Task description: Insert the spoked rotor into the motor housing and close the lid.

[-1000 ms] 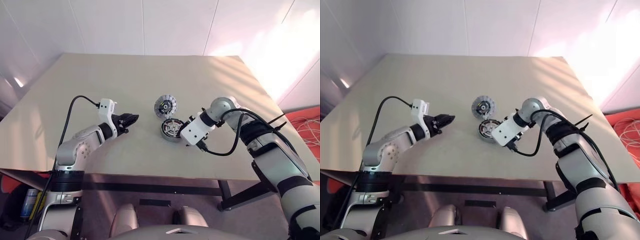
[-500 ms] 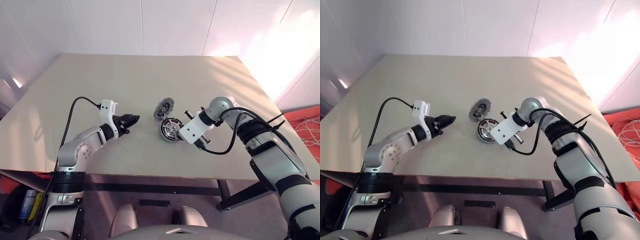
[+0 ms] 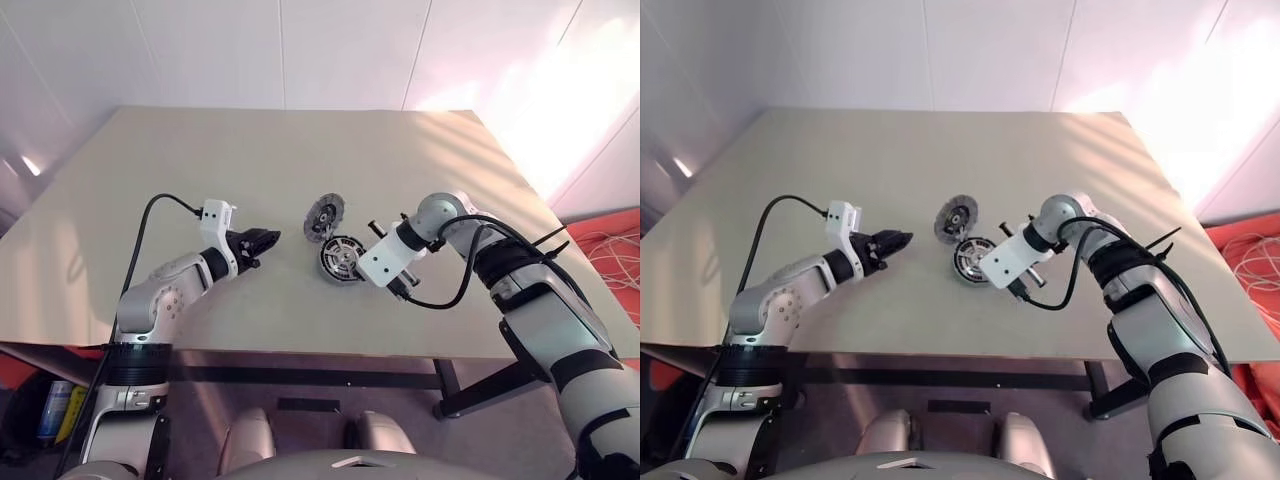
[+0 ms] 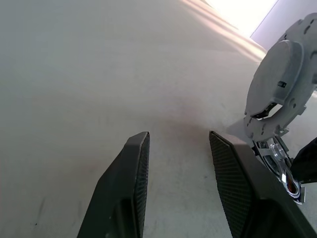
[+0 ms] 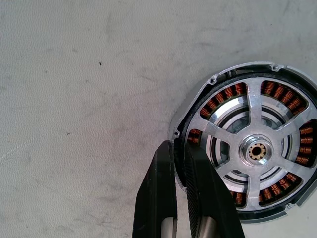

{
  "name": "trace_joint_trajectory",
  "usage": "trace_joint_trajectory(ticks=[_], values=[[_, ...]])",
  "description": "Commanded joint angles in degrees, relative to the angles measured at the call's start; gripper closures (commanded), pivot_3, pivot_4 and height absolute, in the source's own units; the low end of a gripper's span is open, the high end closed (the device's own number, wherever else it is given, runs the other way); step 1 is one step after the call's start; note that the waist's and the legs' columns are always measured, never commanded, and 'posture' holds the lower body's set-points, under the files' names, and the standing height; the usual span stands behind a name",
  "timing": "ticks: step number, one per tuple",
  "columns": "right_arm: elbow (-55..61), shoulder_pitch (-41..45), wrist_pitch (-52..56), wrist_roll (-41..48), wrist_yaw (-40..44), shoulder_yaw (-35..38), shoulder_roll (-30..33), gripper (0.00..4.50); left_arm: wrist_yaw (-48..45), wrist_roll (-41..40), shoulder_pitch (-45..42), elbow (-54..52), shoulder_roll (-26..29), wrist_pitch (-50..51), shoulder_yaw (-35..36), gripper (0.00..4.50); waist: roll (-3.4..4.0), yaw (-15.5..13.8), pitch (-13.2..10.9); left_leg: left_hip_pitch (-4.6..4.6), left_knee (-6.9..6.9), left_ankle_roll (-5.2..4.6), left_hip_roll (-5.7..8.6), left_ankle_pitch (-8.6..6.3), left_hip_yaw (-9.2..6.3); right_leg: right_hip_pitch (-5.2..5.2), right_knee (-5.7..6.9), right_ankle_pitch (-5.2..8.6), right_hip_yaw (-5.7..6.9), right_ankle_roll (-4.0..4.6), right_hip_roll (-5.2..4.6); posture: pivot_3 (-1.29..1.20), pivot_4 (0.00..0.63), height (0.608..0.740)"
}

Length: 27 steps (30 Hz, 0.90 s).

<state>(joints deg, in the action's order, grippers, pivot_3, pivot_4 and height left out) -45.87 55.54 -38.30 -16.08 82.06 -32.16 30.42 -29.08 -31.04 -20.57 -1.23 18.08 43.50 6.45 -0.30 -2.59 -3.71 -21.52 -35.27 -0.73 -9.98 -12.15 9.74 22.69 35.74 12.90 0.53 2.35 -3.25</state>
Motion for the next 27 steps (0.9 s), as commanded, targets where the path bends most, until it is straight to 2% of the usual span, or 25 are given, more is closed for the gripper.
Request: trace_joint_trajectory(ticks=[1, 8, 11, 15, 19, 21, 24, 27], values=[[5.92, 0.63, 5.27, 4.35, 1.24, 3.70, 0.66, 4.49, 0.32, 0.04, -0.27, -1.68, -0.16, -1.11, 0.41, 2.48, 0.00, 0.01, -0.01, -0.08, 0.00, -0.01, 0.00, 0.00, 0.00, 0.09, 0.00, 0.00, 0.00, 0.00, 0.00, 0.00, 0.000, 0.740], [18.45, -0.64, 25.63, 7.77, 4.78, 6.34, 2.05, 4.49, 1.07, -0.27, 1.46, -2.74, -0.55, -1.35, 0.98, 2.48, 0.01, -0.11, -0.02, -0.44, 0.00, -0.26, -0.03, 0.09, -0.02, 0.40, -0.04, 0.00, 0.11, 0.01, 0.00, 0.00, 0.000, 0.740], [24.18, -1.21, 37.77, 8.73, 5.67, 7.05, 2.03, 4.49, 1.40, -0.47, 2.27, -3.39, -0.40, -1.31, 1.44, 2.48, 0.02, -0.16, -0.03, -0.43, 0.00, -0.25, -0.04, 0.09, -0.03, 0.39, -0.04, 0.00, 0.13, 0.01, 0.00, 0.00, 0.000, 0.740], [33.49, -0.17, 63.06, 12.13, 6.63, 7.69, -0.04, 4.49, 1.96, -0.77, 3.22, -4.11, -0.05, -1.21, 2.45, 2.48, 0.03, -0.31, -0.04, -0.40, 0.00, -0.21, -0.06, 0.11, -0.05, 0.37, -0.01, 0.00, 0.14, 0.01, 0.00, 0.00, 0.000, 0.740], [36.50, 4.28, 88.23, 14.42, 1.40, 7.85, -5.60, 4.49, 2.23, -0.91, 4.05, -4.80, 0.68, -1.12, 3.62, 2.48, 0.07, -0.10, -0.07, -0.32, 0.03, -0.02, -0.12, 0.12, -0.06, 0.37, 0.04, 0.00, 0.15, 0.01, 0.04, 0.00, 0.000, 0.740], [37.36, 5.20, 93.82, 15.22, -0.57, 7.65, -6.50, 4.49, 2.36, -0.89, 4.21, -5.01, 0.78, -1.11, 3.83, 2.48, 0.08, -0.47, -0.08, -0.34, 0.06, 0.19, -0.13, 0.12, -0.12, 0.38, 0.05, 0.00, 0.21, 0.02, 0.04, 0.00, 0.000, 0.740], [31.88, 8.54, 108.34, 15.62, -10.47, 9.22, -14.07, 4.49, 2.70, -0.95, 4.65, -5.52, 2.04, -1.18, 5.66, 2.48, 0.09, -1.01, -0.09, -0.34, 0.08, 0.41, -0.11, 0.23, -0.15, 0.37, 0.03, 0.00, 0.23, 0.03, 0.03, 0.00, 0.000, 0.740], [25.93, 9.59, 113.47, 15.30, -18.68, 10.52, -18.11, 4.49, 3.03, -1.38, 5.18, -6.48, 3.08, -0.88, 6.91, 2.48, 0.10, -1.38, -0.09, -0.27, 0.24, 0.63, -0.11, 0.35, -0.19, 0.37, 0.03, 0.01, 0.24, 0.05, 0.04, 0.00, 0.000, 0.740]])
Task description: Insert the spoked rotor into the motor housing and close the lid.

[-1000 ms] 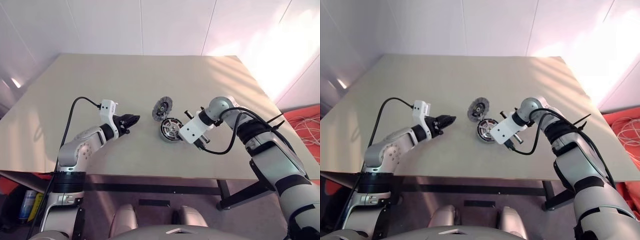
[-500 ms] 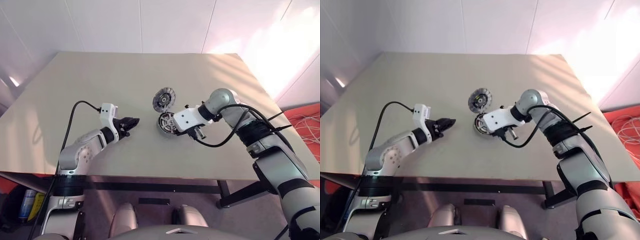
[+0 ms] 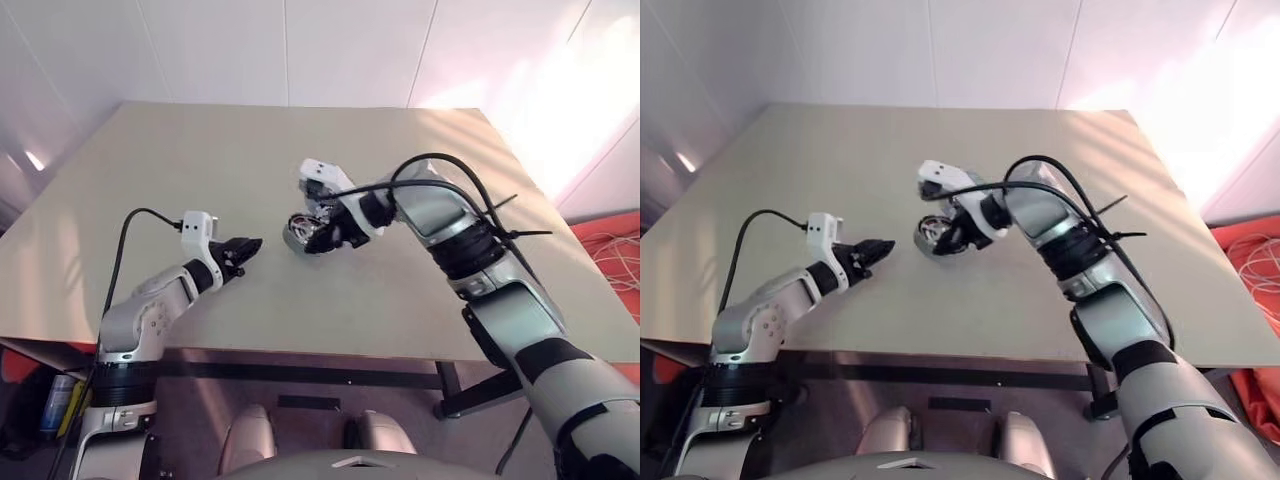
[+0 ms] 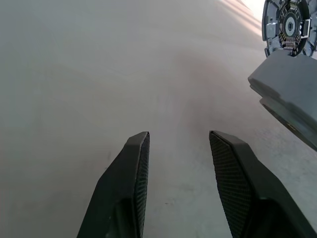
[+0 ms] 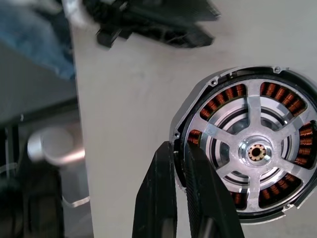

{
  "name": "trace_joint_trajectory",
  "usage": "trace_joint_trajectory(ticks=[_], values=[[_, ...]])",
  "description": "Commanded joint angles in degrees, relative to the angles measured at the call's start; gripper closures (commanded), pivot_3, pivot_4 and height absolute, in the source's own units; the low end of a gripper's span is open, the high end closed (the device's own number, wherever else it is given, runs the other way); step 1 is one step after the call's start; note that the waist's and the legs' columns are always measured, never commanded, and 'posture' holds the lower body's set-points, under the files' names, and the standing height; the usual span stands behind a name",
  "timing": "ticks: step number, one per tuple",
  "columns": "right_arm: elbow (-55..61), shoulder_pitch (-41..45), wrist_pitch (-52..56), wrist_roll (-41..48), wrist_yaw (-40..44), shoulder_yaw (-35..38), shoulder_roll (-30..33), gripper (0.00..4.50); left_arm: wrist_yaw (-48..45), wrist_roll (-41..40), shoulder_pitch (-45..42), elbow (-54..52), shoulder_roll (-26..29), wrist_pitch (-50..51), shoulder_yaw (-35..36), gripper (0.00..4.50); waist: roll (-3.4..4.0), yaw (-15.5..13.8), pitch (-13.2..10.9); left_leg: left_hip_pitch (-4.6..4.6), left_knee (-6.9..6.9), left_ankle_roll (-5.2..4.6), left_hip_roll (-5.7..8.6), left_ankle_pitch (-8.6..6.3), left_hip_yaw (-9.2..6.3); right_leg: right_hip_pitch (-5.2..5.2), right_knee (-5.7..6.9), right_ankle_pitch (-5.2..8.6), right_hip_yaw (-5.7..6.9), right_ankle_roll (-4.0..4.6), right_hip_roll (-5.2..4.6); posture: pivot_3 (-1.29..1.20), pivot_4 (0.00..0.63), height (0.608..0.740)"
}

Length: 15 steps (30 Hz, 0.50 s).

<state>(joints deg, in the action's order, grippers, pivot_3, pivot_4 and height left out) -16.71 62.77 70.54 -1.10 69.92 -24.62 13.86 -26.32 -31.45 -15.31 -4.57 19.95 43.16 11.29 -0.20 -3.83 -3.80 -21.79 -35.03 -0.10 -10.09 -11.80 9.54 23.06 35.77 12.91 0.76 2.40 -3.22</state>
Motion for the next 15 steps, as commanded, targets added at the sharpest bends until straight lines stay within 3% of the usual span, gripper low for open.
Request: trace_joint_trajectory(ticks=[1, 15], values=[[-5.00, 2.56, 6.19, 0.17, -9.37, 3.61, -2.56, 4.49, 0.42, -1.03, 0.17, -3.51, 1.53, -0.41, 2.44, 2.48, 0.00, -0.47, 0.00, 0.01, 0.02, 0.02, 0.00, 0.00, -0.02, -0.02, -0.02, 0.00, 0.01, 0.01, 0.00, 0.00, 0.000, 0.740], [-10.86, 3.34, 15.29, 2.42, -33.00, 12.06, -9.29, 4.49, 2.40, -2.06, 2.68, -6.97, 2.68, 1.10, 4.07, 2.48, 0.09, -1.84, -0.19, 0.05, 0.31, 0.65, 0.21, 0.36, -0.44, -0.13, 0.00, -0.01, 0.16, -0.06, -0.07, 0.00, 0.000, 0.740]])
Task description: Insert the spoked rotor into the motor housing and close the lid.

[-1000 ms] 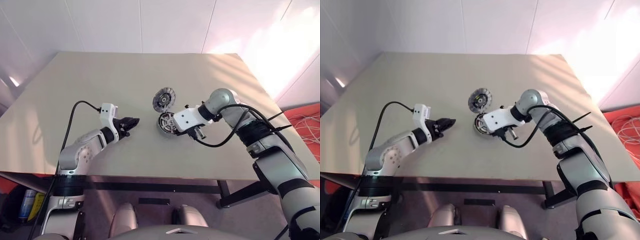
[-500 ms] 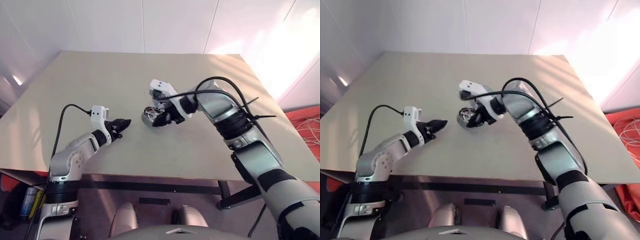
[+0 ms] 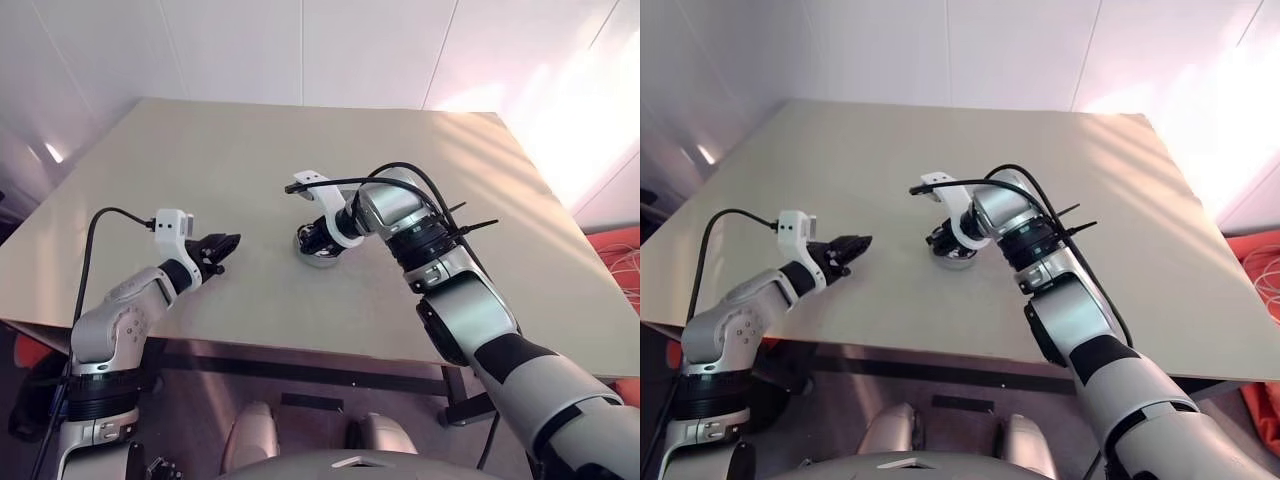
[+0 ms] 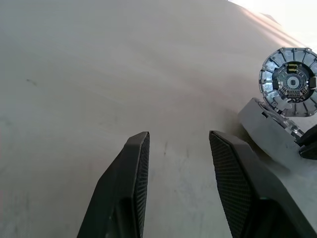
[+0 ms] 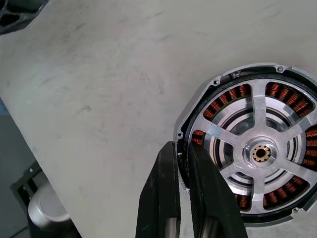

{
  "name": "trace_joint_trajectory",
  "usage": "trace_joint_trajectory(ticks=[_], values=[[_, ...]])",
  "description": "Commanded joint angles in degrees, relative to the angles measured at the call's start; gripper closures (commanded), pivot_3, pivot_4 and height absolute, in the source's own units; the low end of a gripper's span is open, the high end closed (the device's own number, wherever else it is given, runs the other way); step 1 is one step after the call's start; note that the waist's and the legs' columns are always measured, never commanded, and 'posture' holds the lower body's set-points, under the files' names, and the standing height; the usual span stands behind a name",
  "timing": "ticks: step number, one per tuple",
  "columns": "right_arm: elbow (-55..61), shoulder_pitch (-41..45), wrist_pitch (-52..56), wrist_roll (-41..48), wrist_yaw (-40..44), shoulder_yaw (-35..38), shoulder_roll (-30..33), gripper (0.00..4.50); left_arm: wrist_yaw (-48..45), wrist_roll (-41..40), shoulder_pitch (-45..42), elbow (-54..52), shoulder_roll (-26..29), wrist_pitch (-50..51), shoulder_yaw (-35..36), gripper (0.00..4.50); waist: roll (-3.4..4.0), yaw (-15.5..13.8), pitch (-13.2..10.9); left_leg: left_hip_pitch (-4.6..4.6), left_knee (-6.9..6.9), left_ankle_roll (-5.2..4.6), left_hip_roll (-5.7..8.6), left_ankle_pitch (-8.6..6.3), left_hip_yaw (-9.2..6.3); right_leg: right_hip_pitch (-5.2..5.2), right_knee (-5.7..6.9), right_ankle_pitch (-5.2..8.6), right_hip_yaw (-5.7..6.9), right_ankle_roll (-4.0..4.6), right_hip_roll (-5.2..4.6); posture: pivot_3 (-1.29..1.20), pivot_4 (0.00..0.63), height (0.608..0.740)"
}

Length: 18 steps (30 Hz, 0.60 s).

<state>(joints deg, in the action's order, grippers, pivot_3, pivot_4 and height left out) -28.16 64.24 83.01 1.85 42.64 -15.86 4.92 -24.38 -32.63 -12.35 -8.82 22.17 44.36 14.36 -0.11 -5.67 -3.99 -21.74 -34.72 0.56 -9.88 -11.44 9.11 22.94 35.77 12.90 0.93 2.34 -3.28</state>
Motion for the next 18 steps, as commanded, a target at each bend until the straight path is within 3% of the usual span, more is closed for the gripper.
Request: trace_joint_trajectory(ticks=[1, 18], values=[[0.70, 2.04, 3.74, -0.42, -7.21, 4.44, -1.02, 4.49, 0.60, -0.89, -0.25, -2.85, 0.37, -0.03, 0.91, 2.48, 0.00, 0.00, 0.00, 0.00, 0.04, 0.06, 0.00, 0.03, -0.04, 0.00, 0.01, 0.00, 0.02, 0.00, 0.01, 0.00, 0.000, 0.740], [2.17, 5.56, 9.49, 1.75, -26.56, 20.56, -12.43, 4.49, 1.54, -1.20, -0.57, -3.19, -0.11, 0.87, 0.49, 2.48, 0.04, 0.26, -0.02, -0.02, 0.49, 0.46, 0.03, 0.27, -0.40, 0.13, -0.03, -0.12, 0.32, -0.19, 0.08, 0.00, 0.000, 0.740]])
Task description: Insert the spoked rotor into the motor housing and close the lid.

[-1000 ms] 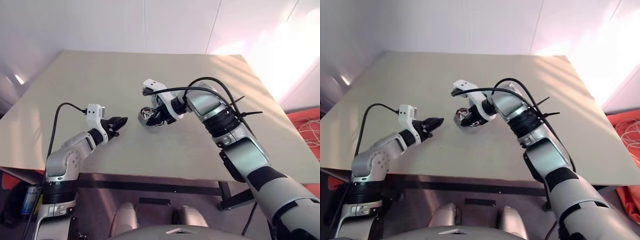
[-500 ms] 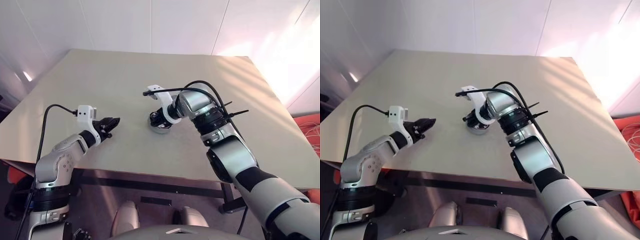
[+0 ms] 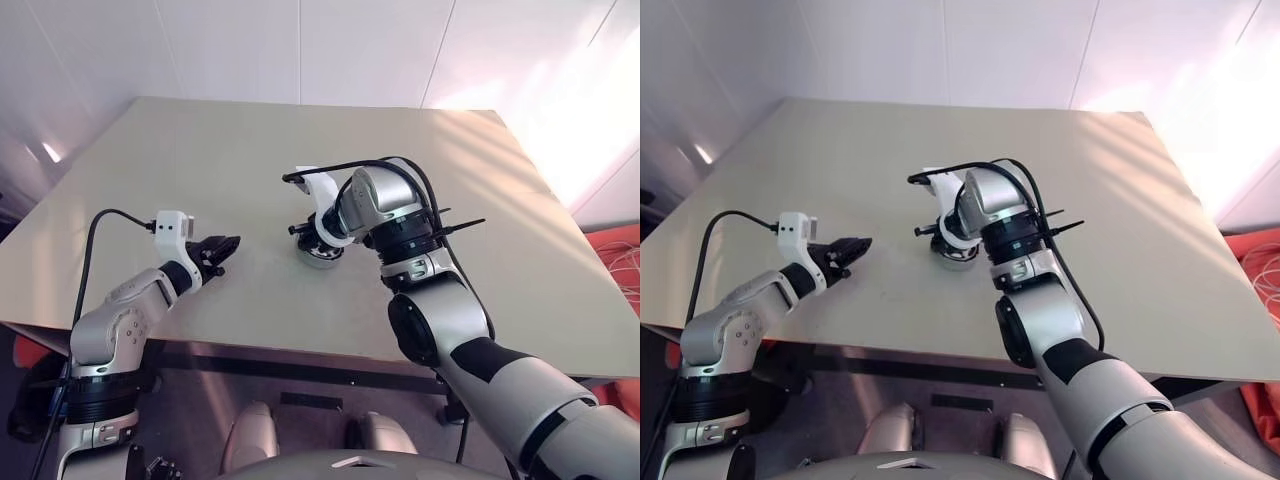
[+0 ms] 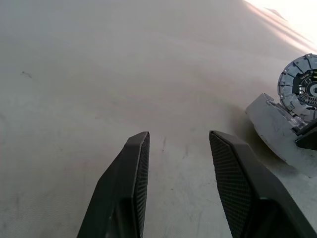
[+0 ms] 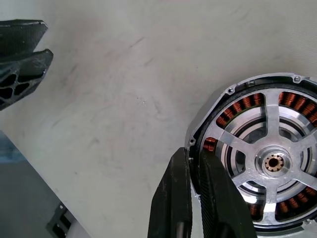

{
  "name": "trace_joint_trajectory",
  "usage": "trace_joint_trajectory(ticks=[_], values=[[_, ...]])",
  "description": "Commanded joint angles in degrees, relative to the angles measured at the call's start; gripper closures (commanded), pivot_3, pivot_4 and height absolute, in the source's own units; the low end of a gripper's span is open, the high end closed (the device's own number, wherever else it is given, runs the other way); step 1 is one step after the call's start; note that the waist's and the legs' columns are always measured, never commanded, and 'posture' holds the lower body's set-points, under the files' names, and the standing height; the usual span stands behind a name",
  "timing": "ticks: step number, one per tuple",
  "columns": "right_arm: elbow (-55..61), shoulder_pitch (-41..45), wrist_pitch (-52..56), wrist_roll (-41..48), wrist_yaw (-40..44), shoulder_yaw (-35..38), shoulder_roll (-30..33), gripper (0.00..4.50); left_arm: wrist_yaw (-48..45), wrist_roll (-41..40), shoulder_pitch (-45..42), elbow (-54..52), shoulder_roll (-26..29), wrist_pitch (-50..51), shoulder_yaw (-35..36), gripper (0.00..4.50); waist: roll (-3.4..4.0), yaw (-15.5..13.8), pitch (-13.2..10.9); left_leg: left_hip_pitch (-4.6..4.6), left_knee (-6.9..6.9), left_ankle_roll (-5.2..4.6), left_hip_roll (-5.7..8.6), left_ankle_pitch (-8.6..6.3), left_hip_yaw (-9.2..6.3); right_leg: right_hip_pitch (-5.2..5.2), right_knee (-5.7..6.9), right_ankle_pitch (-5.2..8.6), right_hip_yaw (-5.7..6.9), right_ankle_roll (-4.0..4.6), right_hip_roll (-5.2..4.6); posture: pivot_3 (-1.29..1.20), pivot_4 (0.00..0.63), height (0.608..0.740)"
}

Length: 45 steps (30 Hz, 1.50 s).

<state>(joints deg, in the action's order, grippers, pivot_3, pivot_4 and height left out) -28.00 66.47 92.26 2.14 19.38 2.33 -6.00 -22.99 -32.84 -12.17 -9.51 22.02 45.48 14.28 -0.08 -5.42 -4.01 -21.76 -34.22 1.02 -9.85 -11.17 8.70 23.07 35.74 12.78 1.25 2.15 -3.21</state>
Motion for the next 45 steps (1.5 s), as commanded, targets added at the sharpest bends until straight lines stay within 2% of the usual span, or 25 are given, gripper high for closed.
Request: trace_joint_trajectory(ticks=[1, 8, 16, 21, 25, 27, 29, 31, 33, 35, 36, 38, 40, 43, 45], values=[[1.99, 3.38, 0.24, 1.79, -4.08, 3.06, -2.17, 4.49, 0.23, -1.01, -0.76, -2.53, -0.01, -0.23, 0.58, 2.48, 0.01, 0.05, 0.00, 0.00, 0.01, 0.02, 0.00, 0.01, -0.01, 0.00, 0.00, 0.00, 0.00, 0.00, 0.01, 0.00, 0.000, 0.740], [1.64, 3.27, 0.24, 5.47, -7.76, 5.72, -4.44, 4.49, 0.57, -1.17, -0.61, -2.80, -0.20, -0.22, 0.68, 2.48, 0.02, 0.00, -0.01, 0.00, 0.02, 0.15, 0.02, 0.08, -0.05, -0.02, 0.01, 0.00, 0.02, -0.01, 0.00, 0.00, 0.000, 0.740], [2.10, 2.65, 0.24, 7.35, -11.04, 3.24, -3.38, 1.93, 0.74, -1.34, -0.63, -2.69, -0.06, -0.57, 0.66, 2.48, 0.01, 0.03, -0.01, 0.06, 0.03, 0.27, 0.01, 0.15, -0.08, -0.04, 0.09, -0.01, 0.03, -0.02, 0.01, 0.00, 0.000, 0.740], [2.08, 3.66, 0.24, 10.88, -10.17, 1.46, -2.11, 1.93, 0.55, -1.26, -0.67, -2.35, 0.07, -0.82, 0.60, 2.48, 0.02, 0.02, -0.01, 0.07, 0.03, 0.30, 0.01, 0.17, -0.09, -0.06, 0.11, -0.01, 0.03, -0.02, 0.01, 0.00, 0.000, 0.740], [0.57, 6.57, 0.24, 17.35, -7.55, -0.66, 0.10, 1.93, 0.38, -1.09, -1.12, -1.68, 0.03, -1.06, 0.41, 2.48, 0.02, 0.02, -0.01, 0.08, 0.03, 0.31, 0.01, 0.18, -0.10, -0.05, 0.12, -0.01, 0.03, -0.02, 0.01, 0.00, 0.000, 0.740], [1.06, 8.64, 0.24, 22.79, -3.78, -2.67, 2.21, 1.93, 0.29, -0.98, -1.36, -1.33, 0.04, -1.19, 0.30, 2.48, 0.02, 0.02, -0.01, 0.08, 0.03, 0.31, 0.01, 0.18, -0.11, -0.06, 0.12, -0.01, 0.04, -0.02, 0.01, 0.00, 0.000, 0.740], [7.81, 10.02, -0.18, 27.99, 3.22, -5.65, 5.56, 1.93, 0.11, -0.80, -1.78, -0.80, -0.01, -1.37, -0.02, 2.48, 0.02, -0.09, -0.01, 0.09, 0.03, 0.31, 0.01, 0.17, -0.12, -0.09, 0.11, -0.01, 0.05, -0.02, 0.00, 0.00, 0.000, 0.740], [16.05, 9.71, -6.60, 30.13, 11.54, -8.83, 9.70, 1.93, -0.12, -0.58, -2.31, -0.20, -0.05, -1.65, -0.41, 2.48, 0.02, -0.35, -0.01, 0.06, 0.03, 0.31, 0.01, 0.17, -0.16, -0.14, 0.05, -0.01, 0.08, -0.02, 0.00, 0.00, 0.000, 0.740], [22.03, 7.66, -20.04, 28.45, 19.93, -12.10, 14.72, 1.93, -0.33, -0.26, -2.87, 0.46, -0.07, -1.99, -0.89, 2.48, -0.02, -0.50, 0.01, 0.02, 0.03, 0.30, 0.02, 0.17, -0.17, -0.15, 0.02, -0.02, 0.10, -0.04, -0.01, 0.00, 0.000, 0.740], [26.53, 3.86, -41.39, 21.58, 31.15, -17.85, 22.80, 1.93, -0.64, -0.06, -3.50, 1.12, -0.10, -2.26, -1.25, 2.48, -0.11, -0.86, 0.07, 0.04, 0.02, 0.28, 0.01, 0.15, -0.18, -0.21, -0.01, -0.02, 0.15, -0.04, -0.02, 0.00, 0.000, 0.740], [27.21, 2.68, -48.19, 19.34, 34.71, -19.78, 25.36, 1.93, -0.79, 0.01, -3.68, 1.35, -0.08, -2.36, -1.33, 2.48, -0.19, -1.06, 0.12, 0.06, 0.02, 0.28, 0.00, 0.15, -0.19, -0.28, -0.02, -0.02, 0.18, -0.05, -0.03, 0.00, 0.000, 0.740], [25.08, -1.10, -69.21, 11.44, 43.36, -24.23, 33.25, 1.93, -1.41, 0.29, -4.30, 2.27, 0.07, -2.65, -1.69, 2.48, -0.26, -1.59, 0.16, 0.12, -0.02, 0.26, 0.01, 0.14, -0.19, -0.37, -0.02, -0.02, 0.18, -0.05, -0.05, 0.00, 0.000, 0.740], [20.59, -2.76, -82.89, 6.04, 48.13, -26.70, 37.77, 1.93, -1.99, 0.54, -4.87, 3.13, 0.26, -2.91, -2.05, 2.48, -0.26, -1.63, 0.16, 0.16, -0.08, 0.25, 0.01, 0.15, -0.17, -0.42, 0.04, -0.02, 0.17, -0.04, -0.05, 0.00, 0.000, 0.740], [13.79, -4.29, -99.07, -0.76, 53.64, -30.62, 41.82, 1.93, -2.64, 0.92, -6.11, 4.60, 0.35, -3.39, -2.70, 2.48, -0.26, -1.48, 0.16, 0.18, -0.16, 0.25, -0.02, 0.17, -0.16, -0.40, 0.13, 0.03, 0.17, 0.36, -0.03, 0.00, 0.000, 0.740], [11.08, -4.97, -104.10, -2.25, 56.31, -31.64, 42.05, 1.93, -2.97, 1.17, -6.82, 5.42, 0.39, -3.68, -3.02, 2.48, -0.26, -1.21, 0.16, 0.18, -0.27, 0.17, -0.06, 0.19, -0.15, -0.39, 0.17, -0.03, 0.18, 0.47, -0.01, 0.00, 0.000, 0.740]])
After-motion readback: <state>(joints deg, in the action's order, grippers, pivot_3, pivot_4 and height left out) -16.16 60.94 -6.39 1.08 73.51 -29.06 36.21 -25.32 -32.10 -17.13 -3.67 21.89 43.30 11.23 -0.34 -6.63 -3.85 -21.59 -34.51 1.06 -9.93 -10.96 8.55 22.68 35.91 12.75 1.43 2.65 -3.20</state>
